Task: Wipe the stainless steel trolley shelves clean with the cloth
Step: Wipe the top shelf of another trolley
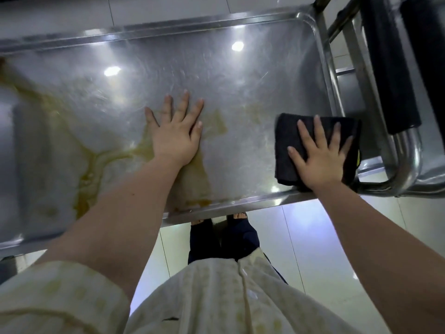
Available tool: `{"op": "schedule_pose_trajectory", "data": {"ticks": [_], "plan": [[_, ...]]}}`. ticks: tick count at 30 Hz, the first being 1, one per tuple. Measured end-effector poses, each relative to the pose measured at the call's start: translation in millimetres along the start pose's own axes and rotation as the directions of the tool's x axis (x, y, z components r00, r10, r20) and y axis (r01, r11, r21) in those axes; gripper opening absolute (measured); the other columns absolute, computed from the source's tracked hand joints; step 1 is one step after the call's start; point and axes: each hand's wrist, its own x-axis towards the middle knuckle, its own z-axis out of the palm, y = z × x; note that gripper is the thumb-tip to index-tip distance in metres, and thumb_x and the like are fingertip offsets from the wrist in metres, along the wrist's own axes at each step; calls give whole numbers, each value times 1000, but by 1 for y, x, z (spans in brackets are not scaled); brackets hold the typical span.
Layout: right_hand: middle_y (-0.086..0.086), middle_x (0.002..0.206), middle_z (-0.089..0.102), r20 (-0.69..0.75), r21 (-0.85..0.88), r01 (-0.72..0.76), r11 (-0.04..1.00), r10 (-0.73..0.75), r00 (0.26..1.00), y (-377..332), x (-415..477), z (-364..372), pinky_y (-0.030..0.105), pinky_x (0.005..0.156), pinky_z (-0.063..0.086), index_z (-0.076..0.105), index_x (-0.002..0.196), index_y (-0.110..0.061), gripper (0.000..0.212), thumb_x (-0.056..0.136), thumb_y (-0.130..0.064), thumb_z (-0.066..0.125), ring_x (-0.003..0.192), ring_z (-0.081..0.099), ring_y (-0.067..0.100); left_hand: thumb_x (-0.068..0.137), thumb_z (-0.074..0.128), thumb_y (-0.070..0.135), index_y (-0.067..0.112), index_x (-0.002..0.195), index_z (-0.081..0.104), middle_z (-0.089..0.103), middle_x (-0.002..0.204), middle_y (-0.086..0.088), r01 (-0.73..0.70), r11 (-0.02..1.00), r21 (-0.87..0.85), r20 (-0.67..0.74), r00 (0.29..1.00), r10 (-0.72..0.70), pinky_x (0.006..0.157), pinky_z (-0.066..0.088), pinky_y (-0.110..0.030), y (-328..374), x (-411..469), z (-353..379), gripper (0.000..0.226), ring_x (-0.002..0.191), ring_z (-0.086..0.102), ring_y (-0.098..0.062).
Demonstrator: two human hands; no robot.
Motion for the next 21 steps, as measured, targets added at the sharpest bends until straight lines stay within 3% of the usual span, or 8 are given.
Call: {"op": "schedule_pose_trajectory", "data": {"ticks": [5,9,14,17,21], "plan": [[-6,165,4,8,-5,62,998,-62,998,-36,61,-14,63,115,-6,4,152,-48,69,88,-74,10,148,-6,41,101,12,53,49,152,1,1,165,11,-6,1000,3,-20,1000,6,112,-5,-69,0,-3,4,52,151,-5,-26],[-9,164,-3,27,-3,-11,1000,11,1000,-68,106,-19,63,114,-11,-3,151,-50,70,87,-77,6,148,-11,39,102,15,52,49,153,5,5,165,10,2,1000,-5,-45,999,-2,112,-5,-69,1,0,4,52,151,-2,-26],[-6,165,-1,69,19,106,994,-107,992,-61,12,-9,65,114,-5,-3,152,-47,69,89,-72,8,148,-9,41,102,16,51,48,153,3,1,165,9,-2,1000,-22,-32,999,2,113,-6,-68,1,4,2,53,151,-4,-26],[-5,165,-3,140,-28,146,989,-141,980,-64,-51,2,64,114,-9,-9,149,-49,68,88,-72,6,147,-12,42,102,16,51,46,154,1,-1,165,7,-2,1000,-20,-35,999,1,112,-6,-69,2,3,2,54,151,-5,-27],[-9,164,-5,101,19,189,982,-190,977,-87,44,-13,63,114,-12,-8,149,-54,68,86,-76,7,147,-15,39,102,12,51,46,154,-1,-2,165,7,-38,999,-34,-37,999,37,111,-7,-69,-1,3,5,54,151,-5,-28]]}}
